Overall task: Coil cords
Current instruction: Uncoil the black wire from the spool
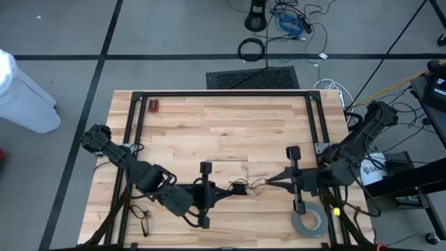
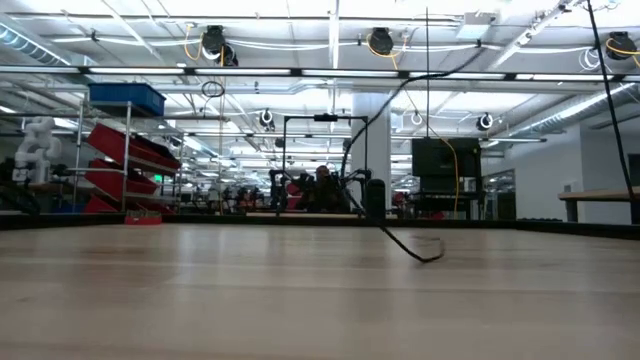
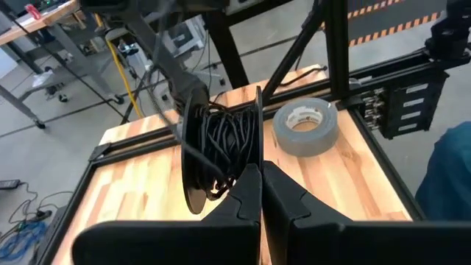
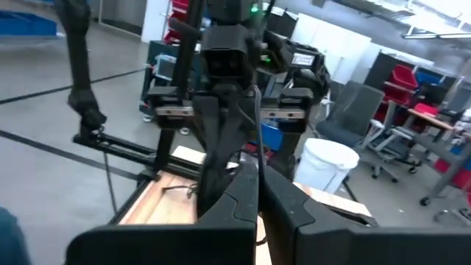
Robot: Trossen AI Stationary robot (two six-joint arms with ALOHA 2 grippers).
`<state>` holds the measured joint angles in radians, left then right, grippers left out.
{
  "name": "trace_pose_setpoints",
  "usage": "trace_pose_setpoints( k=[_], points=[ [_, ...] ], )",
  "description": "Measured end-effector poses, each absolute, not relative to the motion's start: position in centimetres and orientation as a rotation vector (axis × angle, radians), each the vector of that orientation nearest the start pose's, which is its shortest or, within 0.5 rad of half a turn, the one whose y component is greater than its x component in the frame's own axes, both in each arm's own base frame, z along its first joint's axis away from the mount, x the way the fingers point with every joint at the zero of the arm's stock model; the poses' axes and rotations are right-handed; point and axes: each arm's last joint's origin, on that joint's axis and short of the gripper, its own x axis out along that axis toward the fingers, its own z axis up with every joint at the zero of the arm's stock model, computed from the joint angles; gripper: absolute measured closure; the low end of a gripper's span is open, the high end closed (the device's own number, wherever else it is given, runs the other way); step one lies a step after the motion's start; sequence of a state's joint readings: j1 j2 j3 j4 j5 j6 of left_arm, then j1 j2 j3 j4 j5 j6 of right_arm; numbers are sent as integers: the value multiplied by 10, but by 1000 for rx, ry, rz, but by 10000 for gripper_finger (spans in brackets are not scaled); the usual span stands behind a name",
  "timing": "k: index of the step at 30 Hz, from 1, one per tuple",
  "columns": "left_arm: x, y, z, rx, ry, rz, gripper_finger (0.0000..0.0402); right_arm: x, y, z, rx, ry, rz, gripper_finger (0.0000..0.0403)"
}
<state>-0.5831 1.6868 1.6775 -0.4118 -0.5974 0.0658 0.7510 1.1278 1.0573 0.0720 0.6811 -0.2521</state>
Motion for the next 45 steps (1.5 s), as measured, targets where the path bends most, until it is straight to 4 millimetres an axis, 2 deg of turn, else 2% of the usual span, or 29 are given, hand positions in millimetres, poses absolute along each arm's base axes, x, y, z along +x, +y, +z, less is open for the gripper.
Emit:
trace_pose_setpoints(
  k=[10,17,23,33,45],
  points=[
    [335,-205,388,376,261,-112,402,223,138,369,-307,74,-37,403],
    [330,-214,389,438,241,-140,401,230,134,348,-289,227,-37,403],
    [324,-220,389,475,247,-68,401,222,133,331,-233,388,-53,403],
    [315,-225,386,526,284,35,402,201,144,313,-138,550,-47,403],
    [299,-220,399,540,271,218,401,175,157,299,-37,692,-41,403]
  ],
)
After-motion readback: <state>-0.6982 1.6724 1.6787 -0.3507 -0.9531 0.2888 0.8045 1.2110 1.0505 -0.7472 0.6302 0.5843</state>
